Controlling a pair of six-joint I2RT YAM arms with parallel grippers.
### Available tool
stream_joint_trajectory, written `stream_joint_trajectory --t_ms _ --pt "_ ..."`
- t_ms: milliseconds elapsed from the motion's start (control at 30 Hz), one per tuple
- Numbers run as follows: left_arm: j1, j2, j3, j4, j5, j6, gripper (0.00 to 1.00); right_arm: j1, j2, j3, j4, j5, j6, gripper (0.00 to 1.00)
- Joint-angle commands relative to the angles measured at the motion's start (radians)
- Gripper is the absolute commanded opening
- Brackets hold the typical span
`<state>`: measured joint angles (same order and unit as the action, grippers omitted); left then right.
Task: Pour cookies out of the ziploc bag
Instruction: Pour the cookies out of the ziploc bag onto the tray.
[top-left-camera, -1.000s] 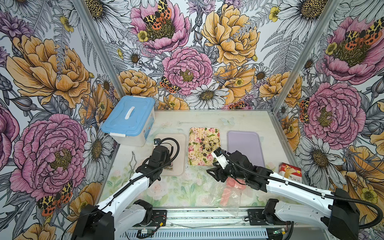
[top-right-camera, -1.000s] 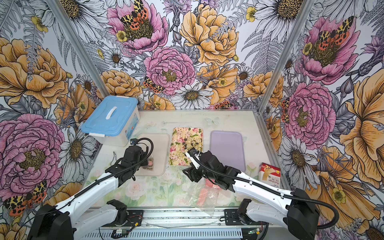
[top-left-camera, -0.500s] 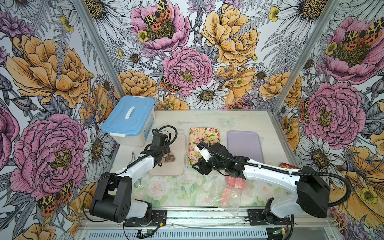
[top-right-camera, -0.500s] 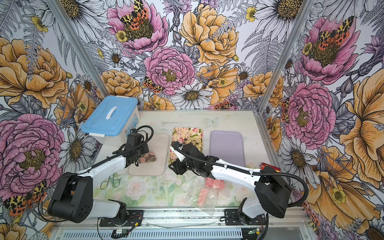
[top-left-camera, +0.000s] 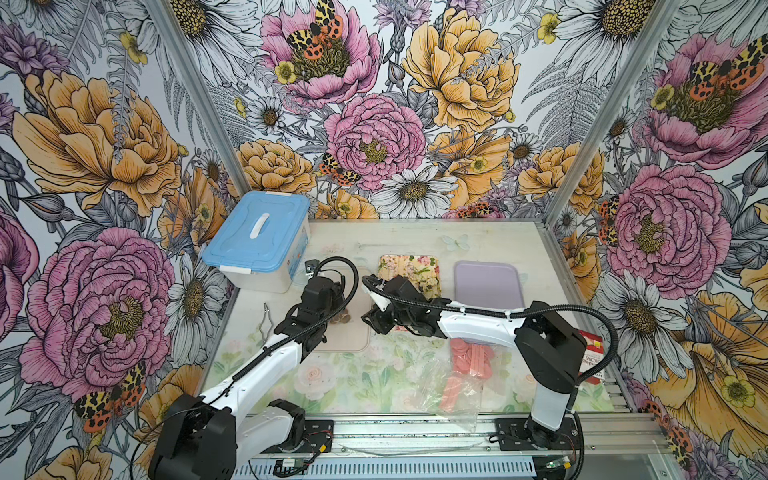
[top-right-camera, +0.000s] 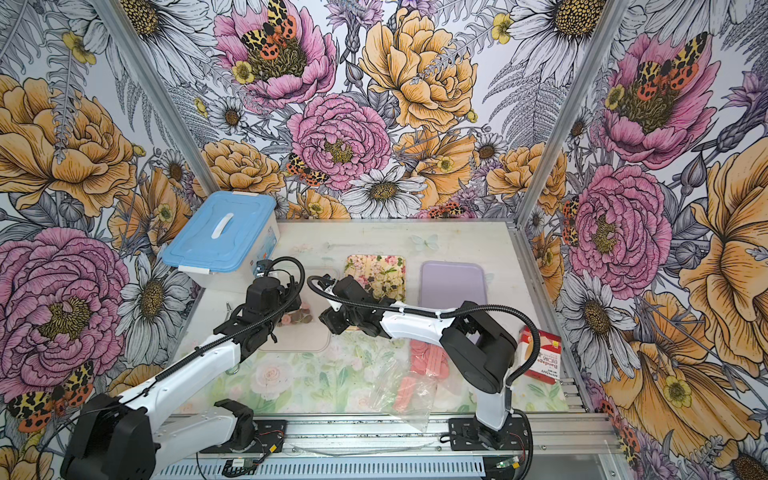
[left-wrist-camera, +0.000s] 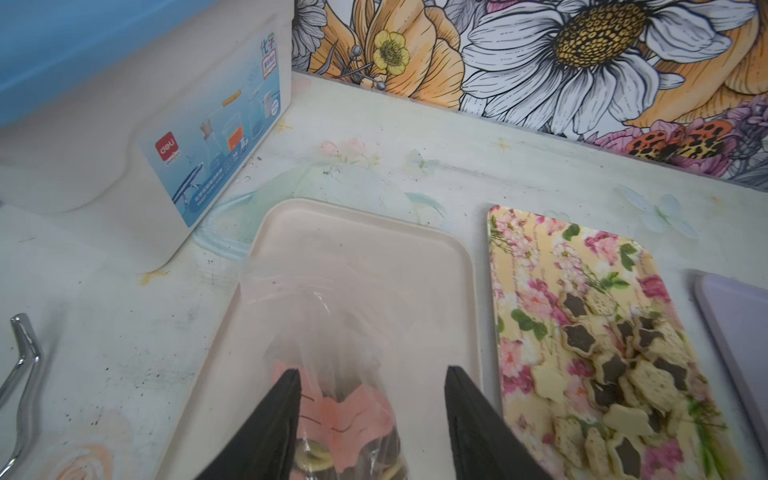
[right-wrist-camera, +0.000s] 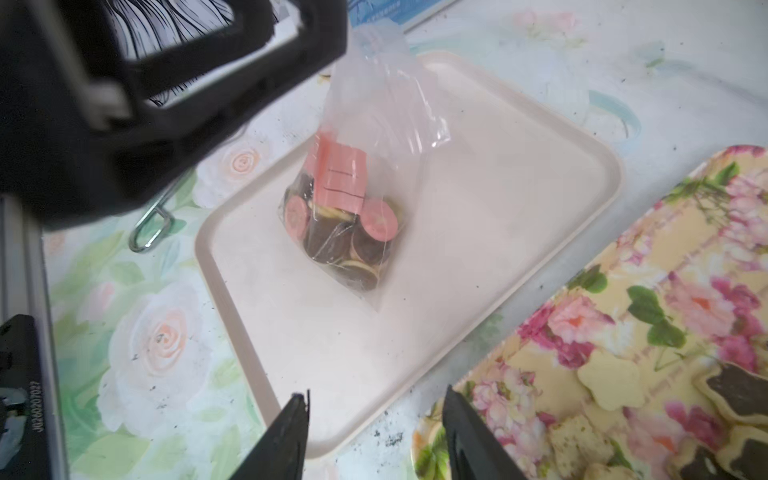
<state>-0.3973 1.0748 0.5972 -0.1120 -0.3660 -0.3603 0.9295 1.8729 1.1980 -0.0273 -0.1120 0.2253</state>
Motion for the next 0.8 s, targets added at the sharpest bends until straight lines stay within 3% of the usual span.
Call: stream_joint_trajectory --t_ms 0,167,233,767 --pt "0.021 -0.063 -0.053 -0.113 -0.109 -0.033 0.59 0.006 0.033 0.085 0.087 0.057 -0.025 0.5" --pt "0.201 -0.15 -0.149 -0.022 0.104 -0.132 0.59 0.018 0.142 0.148 0.059 0.023 -0.017 0.5" --pt "0.228 -0.138 -0.154 0.025 0.19 -0.149 0.59 0.023 0.168 0.17 0.054 0.009 -0.011 0.5" --pt "0.273 -0.176 -0.166 0.037 0.22 -0.235 0.61 0.026 0.278 0.258 -0.002 -0.031 0.006 0.45"
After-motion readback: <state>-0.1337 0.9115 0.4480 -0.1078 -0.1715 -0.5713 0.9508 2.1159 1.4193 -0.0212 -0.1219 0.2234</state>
